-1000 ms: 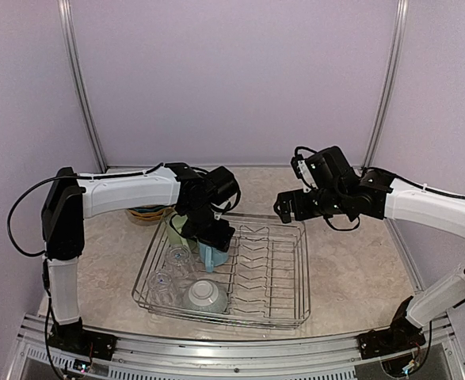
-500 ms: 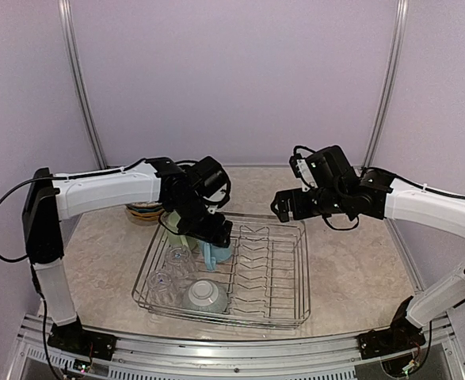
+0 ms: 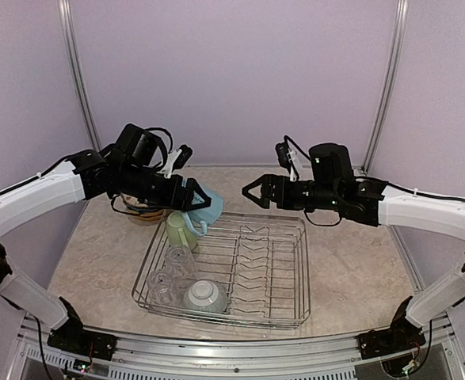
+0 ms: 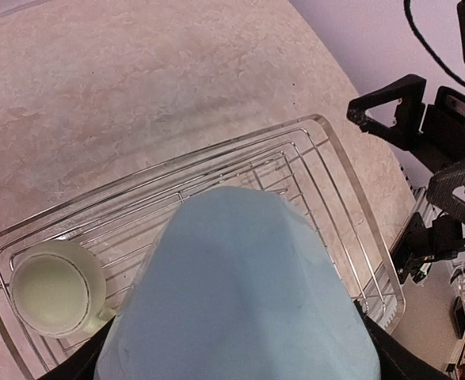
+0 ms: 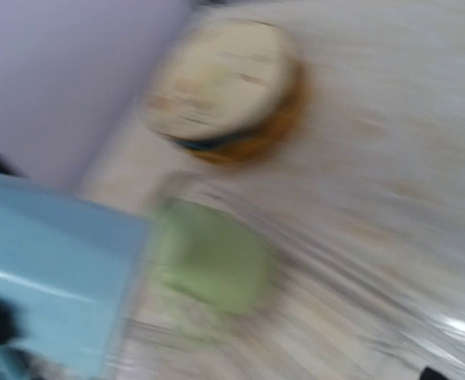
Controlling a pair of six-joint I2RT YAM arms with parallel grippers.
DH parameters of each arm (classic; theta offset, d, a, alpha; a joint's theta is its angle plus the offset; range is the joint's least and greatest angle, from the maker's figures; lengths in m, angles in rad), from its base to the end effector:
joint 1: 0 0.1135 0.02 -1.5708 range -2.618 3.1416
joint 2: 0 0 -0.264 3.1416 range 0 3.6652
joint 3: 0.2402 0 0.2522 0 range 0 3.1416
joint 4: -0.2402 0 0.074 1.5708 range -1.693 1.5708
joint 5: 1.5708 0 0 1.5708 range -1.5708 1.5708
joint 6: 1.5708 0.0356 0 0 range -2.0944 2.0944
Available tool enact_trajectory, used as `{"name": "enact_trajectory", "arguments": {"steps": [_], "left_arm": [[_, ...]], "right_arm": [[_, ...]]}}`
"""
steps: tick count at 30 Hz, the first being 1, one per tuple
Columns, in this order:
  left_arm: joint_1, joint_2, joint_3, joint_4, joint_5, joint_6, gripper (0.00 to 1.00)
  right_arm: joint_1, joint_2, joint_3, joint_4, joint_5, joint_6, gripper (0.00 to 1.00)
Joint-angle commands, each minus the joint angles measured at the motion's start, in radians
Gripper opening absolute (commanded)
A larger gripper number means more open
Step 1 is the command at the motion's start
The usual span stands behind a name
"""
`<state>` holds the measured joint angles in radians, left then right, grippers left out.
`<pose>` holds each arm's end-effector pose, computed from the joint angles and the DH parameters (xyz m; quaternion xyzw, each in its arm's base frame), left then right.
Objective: Unload the mixed dishes from the dish rack
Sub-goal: Pass from the left arm to the right
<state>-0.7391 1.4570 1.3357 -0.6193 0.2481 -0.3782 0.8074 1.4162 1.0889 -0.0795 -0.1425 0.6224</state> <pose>0.2310 -0.2224 0.3325 0.2121 0.8843 -0.3081 0.2793 0.2251 0.2426 0.3092 -0.1159 0.8261 0.4043 0.3751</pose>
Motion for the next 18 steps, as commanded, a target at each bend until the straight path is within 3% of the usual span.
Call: {"name": "enact_trajectory", "arguments": {"steps": [1, 7, 15, 18], "left_arm": [[0.058, -0.111, -0.074, 0.234, 0.149, -0.052, 0.39], [0.133, -0.178, -0.152, 0.384, 0.316, -0.127, 0.39], [0.153, -0.173, -0.186, 0.462, 0.401, -0.169, 0.38], [0.156, -0.165, -0.19, 0.476, 0.422, -0.179, 0.38]], "right_arm": [[0.008, 0.074, -0.065, 0.435, -0.271, 0.222, 1.0], [0.01, 0.226, -0.043, 0.773, -0.433, 0.404, 0.95], [0.039, 0.36, 0.05, 0.998, -0.506, 0.525, 0.84], [0.046, 0.401, 0.068, 1.103, -0.523, 0.59, 0.69]]}}
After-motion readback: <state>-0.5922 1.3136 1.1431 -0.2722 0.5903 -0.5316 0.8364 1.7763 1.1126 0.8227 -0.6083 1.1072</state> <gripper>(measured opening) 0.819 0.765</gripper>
